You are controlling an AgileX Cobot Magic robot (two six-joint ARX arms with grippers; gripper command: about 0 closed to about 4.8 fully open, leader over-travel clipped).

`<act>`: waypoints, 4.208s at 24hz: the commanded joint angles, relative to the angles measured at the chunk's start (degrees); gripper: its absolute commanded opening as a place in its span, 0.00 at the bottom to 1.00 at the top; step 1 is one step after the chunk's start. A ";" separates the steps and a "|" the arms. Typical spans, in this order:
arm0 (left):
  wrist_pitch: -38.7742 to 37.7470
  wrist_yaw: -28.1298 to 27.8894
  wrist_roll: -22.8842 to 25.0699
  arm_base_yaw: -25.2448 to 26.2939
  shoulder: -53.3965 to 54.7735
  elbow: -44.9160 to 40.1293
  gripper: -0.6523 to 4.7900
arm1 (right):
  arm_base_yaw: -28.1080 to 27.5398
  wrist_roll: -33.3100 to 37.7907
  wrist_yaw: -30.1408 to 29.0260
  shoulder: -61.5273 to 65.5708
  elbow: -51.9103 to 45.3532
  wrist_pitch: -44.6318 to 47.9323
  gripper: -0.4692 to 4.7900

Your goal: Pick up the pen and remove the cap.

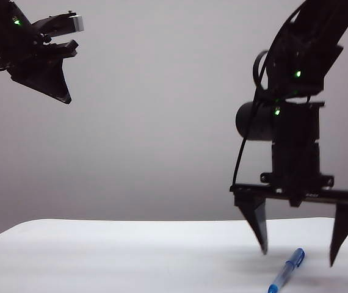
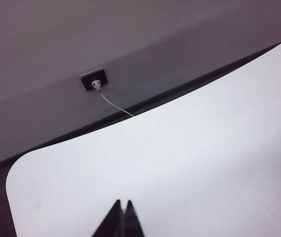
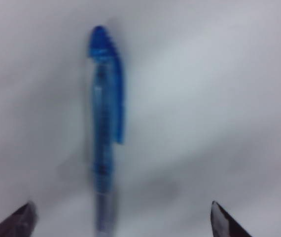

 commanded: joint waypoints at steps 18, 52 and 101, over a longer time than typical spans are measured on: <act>1.99 0.00 -0.17 -0.04 -0.24 0.17 0.11 | 3.63 7.45 -2.16 2.93 -7.65 11.26 0.13; 30.32 57.90 -17.25 -2.32 -0.13 0.17 0.97 | 3.30 -42.27 -44.61 -40.70 -7.54 35.39 0.09; 46.69 54.73 -38.32 -7.85 1.05 0.15 0.11 | 9.03 -47.47 -40.09 -39.43 -7.65 40.13 0.40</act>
